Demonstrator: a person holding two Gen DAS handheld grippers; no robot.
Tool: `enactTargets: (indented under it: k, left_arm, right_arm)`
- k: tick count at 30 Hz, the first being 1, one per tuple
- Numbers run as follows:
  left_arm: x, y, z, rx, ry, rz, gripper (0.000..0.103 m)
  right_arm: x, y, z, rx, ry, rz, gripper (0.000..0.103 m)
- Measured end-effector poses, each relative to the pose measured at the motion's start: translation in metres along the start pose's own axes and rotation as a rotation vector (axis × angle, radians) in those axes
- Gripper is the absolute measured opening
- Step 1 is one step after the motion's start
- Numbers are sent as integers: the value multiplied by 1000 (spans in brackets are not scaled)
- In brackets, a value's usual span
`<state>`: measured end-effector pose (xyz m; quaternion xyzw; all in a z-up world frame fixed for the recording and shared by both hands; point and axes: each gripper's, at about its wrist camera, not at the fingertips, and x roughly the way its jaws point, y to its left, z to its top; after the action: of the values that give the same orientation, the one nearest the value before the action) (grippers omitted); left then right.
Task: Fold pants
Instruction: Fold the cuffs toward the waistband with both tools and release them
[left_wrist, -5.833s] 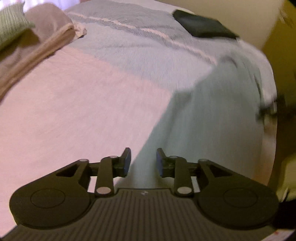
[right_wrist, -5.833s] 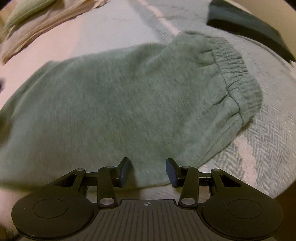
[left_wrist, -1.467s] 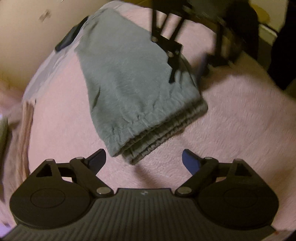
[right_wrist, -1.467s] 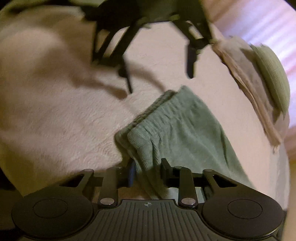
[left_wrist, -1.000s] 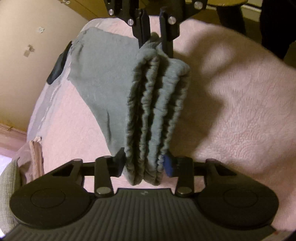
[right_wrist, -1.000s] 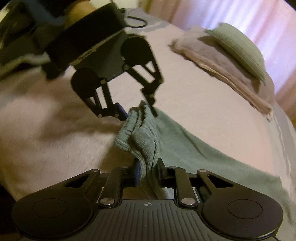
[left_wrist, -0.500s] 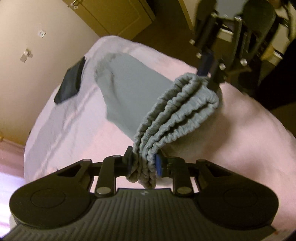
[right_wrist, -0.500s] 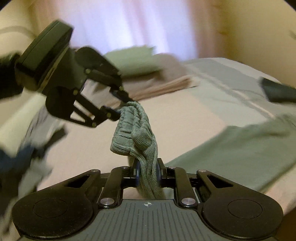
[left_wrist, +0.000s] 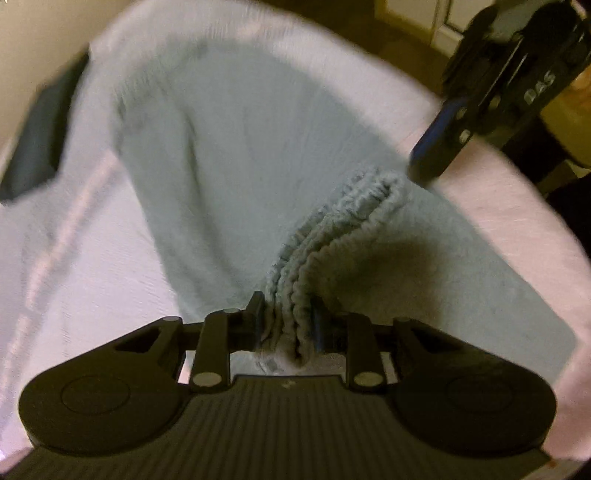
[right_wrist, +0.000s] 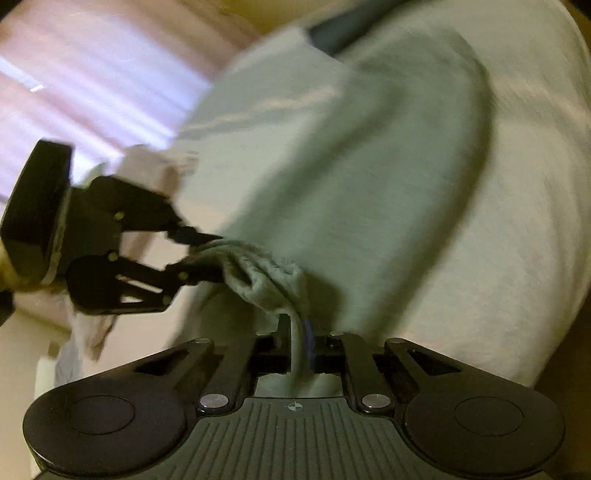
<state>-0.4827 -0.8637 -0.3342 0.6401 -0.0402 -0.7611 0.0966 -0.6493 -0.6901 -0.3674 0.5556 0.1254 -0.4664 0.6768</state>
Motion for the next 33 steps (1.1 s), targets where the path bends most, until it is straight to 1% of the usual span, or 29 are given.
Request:
enactTargets:
  k: [1,2,3,4,5,6,7,8,9,10,11,13,15,17,18,19,20,21,22,24,26,28,31,33]
  left_arm:
    - [11,4,-1,-21,10,-9,31]
    - [18,9,-1,-49,6,-15,32]
    - [18,16,-4,-81,-2,-32,36]
    - [15,23,-9,-123,-16,-38,42]
    - [8,29,-14,-174,-39,-27,43]
    - [1,37,-22,-229,-60,-28,43]
    - [-6,45,-32,-286,-77,-40,43]
    - [-14,53,-42,-341,-97,-40,44]
    - [-20,59,-52,-394,-108,-30,44]
    - [-24,65,-59,-436,-111,-26,44]
    - [-25,70,-64,-473,-114,-23,44]
    - [-24,72,-76,-521,-125,-26,44]
    - [-25,59,-80,-542,-132,-40,44]
    - [-18,47,-82,-537,-129,-39,44]
    - [-7,45,-77,-533,-124,-35,44]
    - [-3,39,-76,-532,-121,-34,43]
    - [-2,32,-75,-529,-117,-27,43]
    - [4,30,-72,-527,-106,-13,43]
    - [6,27,-71,-526,-99,-2,43]
    - [14,24,-68,-517,-88,20,46]
    - [18,19,-64,-482,-78,46,48]
    - [21,14,-61,-449,-67,63,48]
    - [17,16,-62,-455,-62,57,48]
    - [8,18,-68,-472,-68,61,45]
  right_arm:
    - [5,-12,3,28,21,-31,6]
    - [7,-20,6,40,30,-49,6]
    - [6,-23,9,32,27,-48,7]
    - [3,-23,11,13,20,-43,8]
    - [-3,-19,11,-12,14,-49,9]
    - [-6,-14,14,-42,4,-49,19]
    - [-10,-12,14,-61,-9,-35,40]
    - [-12,-6,13,-74,-25,-15,52]
    - [-12,-1,15,-83,-43,9,67]
    - [-8,0,14,-90,-53,27,68]
    - [-1,4,16,-95,-51,36,68]
    - [15,10,16,-106,-27,19,68]
    - [36,15,19,-120,-16,-1,68]
    - [54,19,17,-139,-6,-58,68]
    - [58,20,16,-140,-8,-81,64]
    - [61,19,16,-130,-11,-104,59]
    - [62,18,16,-122,-12,-121,56]
    - [63,18,16,-117,-14,-129,46]
    - [64,19,15,-110,-6,-114,31]
    - [61,21,13,-131,-6,-132,28]
    - [58,25,11,-176,-8,-156,28]
    - [64,26,11,-187,-1,-168,28]
    - [66,17,17,-132,14,-136,31]
    - [58,17,19,-141,21,-130,34]
